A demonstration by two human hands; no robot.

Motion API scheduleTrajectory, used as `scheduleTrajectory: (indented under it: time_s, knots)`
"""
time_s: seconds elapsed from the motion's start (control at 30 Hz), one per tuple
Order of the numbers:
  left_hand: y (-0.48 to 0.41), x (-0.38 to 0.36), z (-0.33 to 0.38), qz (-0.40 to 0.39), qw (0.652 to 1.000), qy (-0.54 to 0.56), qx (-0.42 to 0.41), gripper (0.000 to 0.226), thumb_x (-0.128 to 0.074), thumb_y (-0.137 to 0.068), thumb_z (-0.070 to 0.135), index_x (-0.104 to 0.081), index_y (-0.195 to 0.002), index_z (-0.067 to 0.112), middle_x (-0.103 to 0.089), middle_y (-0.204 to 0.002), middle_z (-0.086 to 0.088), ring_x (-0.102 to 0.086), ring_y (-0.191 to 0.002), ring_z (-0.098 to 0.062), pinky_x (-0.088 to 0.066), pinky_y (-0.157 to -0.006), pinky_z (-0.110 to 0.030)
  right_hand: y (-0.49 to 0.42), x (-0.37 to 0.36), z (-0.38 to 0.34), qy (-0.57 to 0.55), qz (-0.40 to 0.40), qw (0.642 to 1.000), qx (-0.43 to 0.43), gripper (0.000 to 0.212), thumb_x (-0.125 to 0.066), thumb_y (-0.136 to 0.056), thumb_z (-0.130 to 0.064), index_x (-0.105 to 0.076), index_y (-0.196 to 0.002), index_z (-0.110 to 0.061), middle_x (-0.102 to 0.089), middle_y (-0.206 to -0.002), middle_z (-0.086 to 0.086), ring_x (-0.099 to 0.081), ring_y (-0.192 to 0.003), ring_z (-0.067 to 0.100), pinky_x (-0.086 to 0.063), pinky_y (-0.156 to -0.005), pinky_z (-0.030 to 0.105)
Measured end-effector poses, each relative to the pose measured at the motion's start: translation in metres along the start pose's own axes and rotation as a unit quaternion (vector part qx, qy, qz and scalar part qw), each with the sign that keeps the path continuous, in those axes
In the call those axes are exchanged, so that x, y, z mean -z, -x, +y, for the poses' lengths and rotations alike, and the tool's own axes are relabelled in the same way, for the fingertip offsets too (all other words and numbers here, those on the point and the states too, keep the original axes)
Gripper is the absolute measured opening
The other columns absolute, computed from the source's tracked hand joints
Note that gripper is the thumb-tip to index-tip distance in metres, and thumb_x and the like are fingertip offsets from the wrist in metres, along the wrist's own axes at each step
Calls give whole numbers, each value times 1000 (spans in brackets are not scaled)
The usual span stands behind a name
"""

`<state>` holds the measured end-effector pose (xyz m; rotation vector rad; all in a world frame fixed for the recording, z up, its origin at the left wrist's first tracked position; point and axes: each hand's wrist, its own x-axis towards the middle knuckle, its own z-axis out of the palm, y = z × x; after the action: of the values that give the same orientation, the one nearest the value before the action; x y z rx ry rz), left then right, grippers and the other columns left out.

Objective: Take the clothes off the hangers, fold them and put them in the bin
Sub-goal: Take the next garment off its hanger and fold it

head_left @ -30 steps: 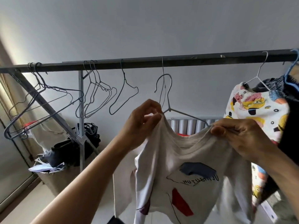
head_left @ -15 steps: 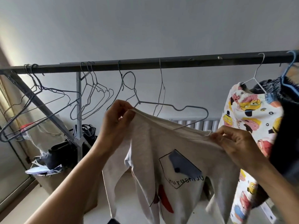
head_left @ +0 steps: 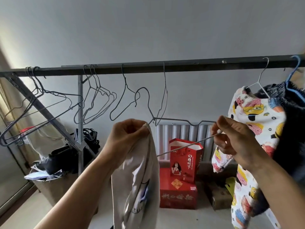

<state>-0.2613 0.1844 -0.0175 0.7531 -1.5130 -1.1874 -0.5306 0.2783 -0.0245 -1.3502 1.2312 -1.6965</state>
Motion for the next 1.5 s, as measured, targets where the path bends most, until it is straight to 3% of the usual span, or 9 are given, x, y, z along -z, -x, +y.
scheduleTrajectory:
  time_s: [0.1, 0.37, 0.57, 0.77, 0.87, 0.97, 1.17, 1.3, 1.5]
  knots:
    - [4, 1, -3, -10, 1000, 12, 24, 19, -79, -62, 22, -68, -71, 10, -67, -63, -4, -59, -52, -9, -48, -47, -18, -1, -3, 1, -3, -28, 999, -18, 81, -83, -47, -70, -56, -77, 0, -34, -57, 5, -24, -39, 7, -23, -38, 13]
    - [6, 15, -4, -74, 996, -16, 44, 15, -79, -61, 19, -74, -71, 9, -71, -76, -11, -65, -71, -18, -55, -70, -27, 16, -15, 0, 93, 39, 992, 80, 45, -63, -83, -39, -53, -75, 4, -32, -42, -8, -24, -38, 5, -25, -37, 16]
    - [0, 21, -1, -57, 996, -59, 31, 9, -72, -78, 16, -72, -80, 7, -68, -71, -4, -62, -66, -12, -53, -63, -22, 21, 20, -34, 96, 146, 980, 94, 23, -62, -77, -37, -64, -69, -15, -32, -41, -7, -21, -37, 3, -17, -34, 16]
    - [-7, 15, -5, 19, 993, -115, 8, 12, -62, -94, 17, -71, -87, 14, -69, -80, 3, -62, -73, -10, -49, -68, -25, 11, 56, -60, 163, 260, 949, 75, 32, -60, -91, -37, -58, -63, -23, -42, -34, -13, -33, -26, 0, -26, -38, 12]
    - [-10, 18, -2, 5, 991, -135, -4, 10, -65, -93, 18, -71, -86, 15, -69, -82, 2, -62, -73, -8, -50, -66, -23, -1, 53, -64, 246, 325, 908, 96, 35, -51, -82, -58, -59, -65, -29, -51, -52, -5, -46, -44, 11, -38, -59, 27]
    - [-10, 18, 3, -28, 984, -176, -8, 7, -71, -88, 20, -73, -81, 22, -72, -86, 2, -65, -71, -8, -52, -65, -23, -25, 24, -61, 315, 333, 873, 167, 32, -47, -98, -38, -55, -85, -10, -56, -73, 13, -52, -62, 29, -45, -61, 36]
    - [-10, 17, 12, -33, 979, -202, -16, 11, -81, -78, 23, -75, -86, 28, -73, -81, 5, -63, -69, -9, -49, -66, -22, -72, -26, -49, 400, 347, 834, 155, 30, -39, -103, -22, -50, -108, 6, -62, -105, 32, -58, -95, 46, -24, -65, 33]
    - [-8, 25, 18, -44, 976, -212, -19, 23, -82, -66, 35, -74, -88, 32, -73, -78, 4, -56, -64, -9, -48, -61, -27, -73, -42, -32, 435, 327, 827, 141, 29, -40, -103, -21, -49, -110, 6, -64, -110, 29, -61, -97, 46, -28, -66, 33]
    - [1, 38, 29, -70, 976, -207, -28, 23, -77, -81, 11, -73, -98, 26, -74, -87, -3, -63, -73, -12, -52, -69, -32, -56, -50, -1, 469, 296, 830, 57, 31, -44, -100, -31, -54, -108, -3, -60, -107, 23, -41, -75, 27, -24, -61, 29]
